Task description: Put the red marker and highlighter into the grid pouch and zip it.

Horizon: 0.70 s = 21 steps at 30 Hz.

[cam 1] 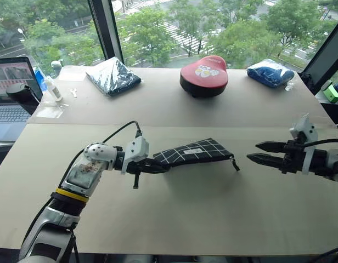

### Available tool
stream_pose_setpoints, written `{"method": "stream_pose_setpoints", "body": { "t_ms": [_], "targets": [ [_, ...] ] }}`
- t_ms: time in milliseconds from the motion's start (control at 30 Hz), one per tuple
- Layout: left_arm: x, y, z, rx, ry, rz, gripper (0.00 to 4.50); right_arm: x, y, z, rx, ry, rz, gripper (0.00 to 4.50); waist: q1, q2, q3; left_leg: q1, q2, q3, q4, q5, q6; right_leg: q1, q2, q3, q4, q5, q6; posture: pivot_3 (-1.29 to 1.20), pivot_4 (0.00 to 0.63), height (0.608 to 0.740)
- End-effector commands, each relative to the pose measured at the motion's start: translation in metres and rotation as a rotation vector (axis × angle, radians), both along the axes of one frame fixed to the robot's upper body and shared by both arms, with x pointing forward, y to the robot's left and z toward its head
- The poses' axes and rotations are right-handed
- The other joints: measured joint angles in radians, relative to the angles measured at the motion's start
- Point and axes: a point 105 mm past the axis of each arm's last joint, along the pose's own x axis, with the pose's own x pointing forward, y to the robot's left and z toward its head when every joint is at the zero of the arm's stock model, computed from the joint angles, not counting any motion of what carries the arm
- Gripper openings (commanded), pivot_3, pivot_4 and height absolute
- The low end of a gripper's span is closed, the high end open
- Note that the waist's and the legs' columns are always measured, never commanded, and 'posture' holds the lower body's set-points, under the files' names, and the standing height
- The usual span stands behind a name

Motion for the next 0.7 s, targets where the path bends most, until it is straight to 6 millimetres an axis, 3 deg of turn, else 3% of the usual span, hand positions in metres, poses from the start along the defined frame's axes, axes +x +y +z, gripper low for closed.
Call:
{"method": "stream_pose_setpoints", "body": {
  "t_ms": [33,200,533,700],
  "targets": [
    [0.002,-0.001,0.008,0.003,-0.129,-0.105,0.00,-0.023,0.006,0.011,-0.042,-0.055,0.077,3.26,-0.002,0.000,0.000,0.000,0.000,0.000,0.000,0.000,0.000,0.000,0.000,0.000,0.000,0.000,0.000,0.00,0.150,0.740],
    [0.012,0.002,-0.009,0.079,-0.280,-0.176,0.00,-0.042,0.016,0.003,-0.046,-0.041,0.092,3.26,-0.005,0.000,0.000,0.000,0.000,0.002,0.002,0.000,0.001,0.001,0.000,0.002,0.000,0.000,0.001,0.00,0.150,0.740],
    [0.033,-0.005,-0.013,0.086,-0.340,-0.146,0.00,-0.040,0.023,-0.001,-0.028,-0.051,0.056,3.26,-0.002,-0.001,0.001,-0.002,-0.001,0.002,0.006,-0.001,0.003,0.001,0.000,0.002,0.000,0.002,0.003,0.00,0.150,0.740],
    [0.016,-0.001,-0.020,0.094,-0.239,-0.208,1.77,-0.037,0.019,0.000,-0.039,-0.051,0.045,3.36,-0.005,-0.001,0.001,-0.004,-0.001,0.002,0.009,-0.002,0.005,0.000,0.000,0.002,0.000,0.002,0.004,0.00,0.150,0.740]
  ]
}}
